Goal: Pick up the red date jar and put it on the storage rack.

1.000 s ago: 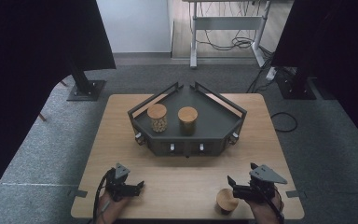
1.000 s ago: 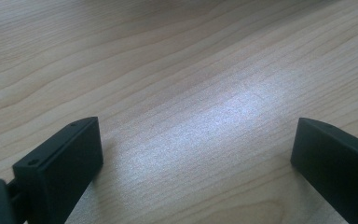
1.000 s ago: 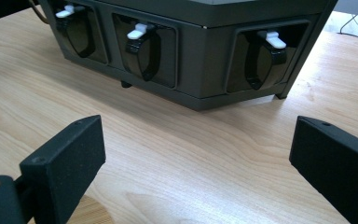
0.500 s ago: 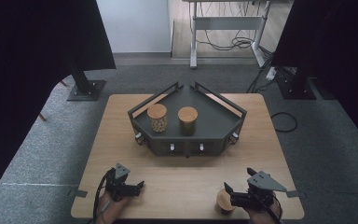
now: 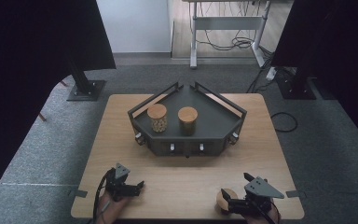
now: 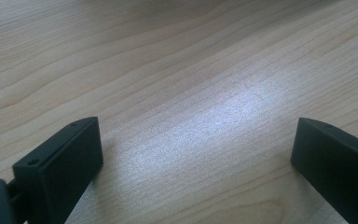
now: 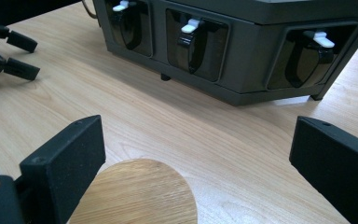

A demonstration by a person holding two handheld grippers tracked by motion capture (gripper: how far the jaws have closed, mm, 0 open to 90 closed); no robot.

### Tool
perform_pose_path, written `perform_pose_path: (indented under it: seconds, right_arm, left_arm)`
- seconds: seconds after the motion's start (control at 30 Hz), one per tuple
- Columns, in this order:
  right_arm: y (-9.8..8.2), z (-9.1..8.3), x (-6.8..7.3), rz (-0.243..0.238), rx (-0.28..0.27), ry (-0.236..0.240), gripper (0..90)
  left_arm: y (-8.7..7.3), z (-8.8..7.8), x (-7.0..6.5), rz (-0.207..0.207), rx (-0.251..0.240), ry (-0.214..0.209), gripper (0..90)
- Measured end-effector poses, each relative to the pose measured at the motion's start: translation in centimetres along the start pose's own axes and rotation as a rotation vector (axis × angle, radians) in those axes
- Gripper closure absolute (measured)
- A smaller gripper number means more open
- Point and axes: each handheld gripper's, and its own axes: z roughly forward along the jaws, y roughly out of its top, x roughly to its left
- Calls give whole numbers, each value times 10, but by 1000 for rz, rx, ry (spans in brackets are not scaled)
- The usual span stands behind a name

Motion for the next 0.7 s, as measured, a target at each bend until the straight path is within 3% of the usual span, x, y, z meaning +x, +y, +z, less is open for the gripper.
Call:
perform_pose_path:
  seconds: [0.7]
  right_arm:
    - [-11,-3,11,-23,3,24,31]
  left_arm:
    - [0,0,0,0,0,0,18]
